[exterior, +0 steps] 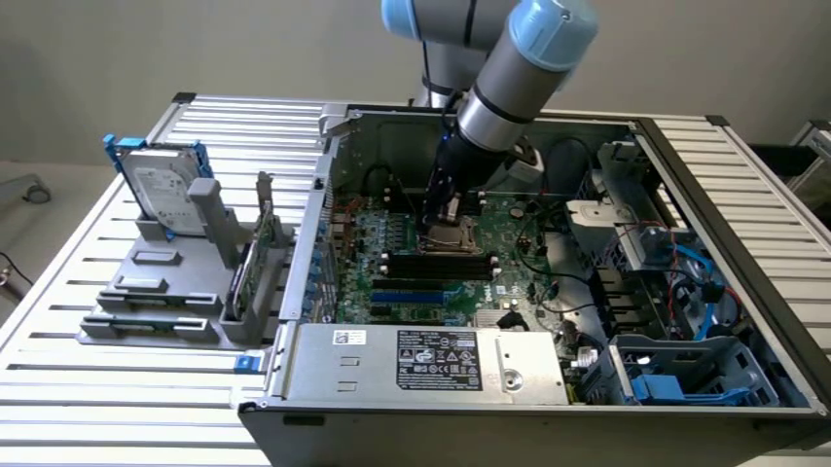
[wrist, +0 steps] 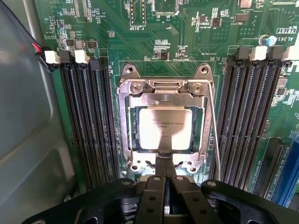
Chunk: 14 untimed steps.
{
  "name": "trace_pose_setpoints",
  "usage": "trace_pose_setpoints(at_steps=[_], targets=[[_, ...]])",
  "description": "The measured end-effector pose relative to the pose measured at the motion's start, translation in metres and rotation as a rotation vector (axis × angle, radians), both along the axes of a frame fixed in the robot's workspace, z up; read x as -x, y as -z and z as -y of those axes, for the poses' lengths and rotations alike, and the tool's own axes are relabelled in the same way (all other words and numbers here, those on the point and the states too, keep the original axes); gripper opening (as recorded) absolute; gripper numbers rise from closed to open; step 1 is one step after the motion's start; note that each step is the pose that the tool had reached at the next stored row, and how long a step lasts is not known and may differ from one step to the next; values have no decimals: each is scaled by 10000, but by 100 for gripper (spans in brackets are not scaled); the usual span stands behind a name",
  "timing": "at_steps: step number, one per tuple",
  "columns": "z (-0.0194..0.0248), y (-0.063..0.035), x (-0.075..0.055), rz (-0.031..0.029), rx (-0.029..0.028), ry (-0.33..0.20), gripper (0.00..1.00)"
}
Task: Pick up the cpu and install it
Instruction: 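Close the cpu cover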
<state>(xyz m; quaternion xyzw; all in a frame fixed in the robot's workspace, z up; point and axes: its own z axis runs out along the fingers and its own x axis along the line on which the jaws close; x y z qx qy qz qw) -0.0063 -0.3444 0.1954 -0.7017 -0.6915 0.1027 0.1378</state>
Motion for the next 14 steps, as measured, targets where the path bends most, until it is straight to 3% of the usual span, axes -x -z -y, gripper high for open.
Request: trace_pose_setpoints(at_steps=[8,14], targets=[[0,34,0,-22,-2,-1,11],[0,-43,17,-69,0,-1,11]])
